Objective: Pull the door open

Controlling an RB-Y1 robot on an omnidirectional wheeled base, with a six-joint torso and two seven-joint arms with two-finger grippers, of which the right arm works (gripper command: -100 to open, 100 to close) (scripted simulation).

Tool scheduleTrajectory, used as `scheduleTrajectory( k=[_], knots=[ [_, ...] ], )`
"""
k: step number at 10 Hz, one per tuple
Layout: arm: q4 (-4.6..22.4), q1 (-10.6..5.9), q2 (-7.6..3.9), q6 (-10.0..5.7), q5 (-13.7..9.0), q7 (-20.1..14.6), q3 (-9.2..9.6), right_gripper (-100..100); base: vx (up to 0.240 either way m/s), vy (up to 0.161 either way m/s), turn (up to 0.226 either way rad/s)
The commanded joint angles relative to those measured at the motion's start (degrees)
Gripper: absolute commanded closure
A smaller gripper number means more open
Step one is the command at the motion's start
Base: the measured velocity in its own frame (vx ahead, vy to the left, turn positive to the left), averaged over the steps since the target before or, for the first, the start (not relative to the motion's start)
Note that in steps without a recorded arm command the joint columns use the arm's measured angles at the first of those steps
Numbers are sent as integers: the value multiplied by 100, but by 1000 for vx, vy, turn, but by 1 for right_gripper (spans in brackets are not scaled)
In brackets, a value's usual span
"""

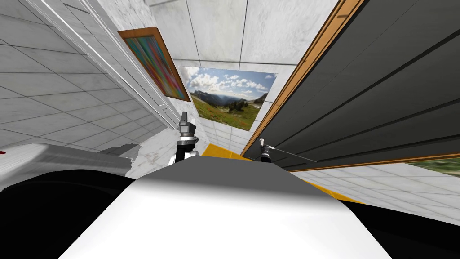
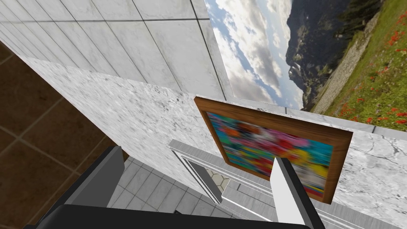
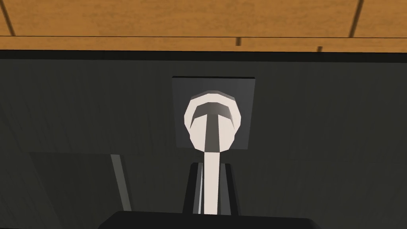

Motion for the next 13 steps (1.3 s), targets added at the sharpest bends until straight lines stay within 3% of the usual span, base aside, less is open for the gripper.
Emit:
scheduleTrajectory(
  k=[1,3,11,12,13],
  knots=[
    [-6,-3,-4,-10,-1,-1,-2,100,0,0,0],
    [-5,42,-55,-54,50,-99,80,100,-60,-12,55],
    [-35,252,-342,-333,312,-614,499,100,-216,-43,111],
    [-7,211,-315,-313,291,-562,466,100,-106,1,16],
    [-8,283,-366,-393,349,-669,551,100,-146,-39,91]
  ],
)
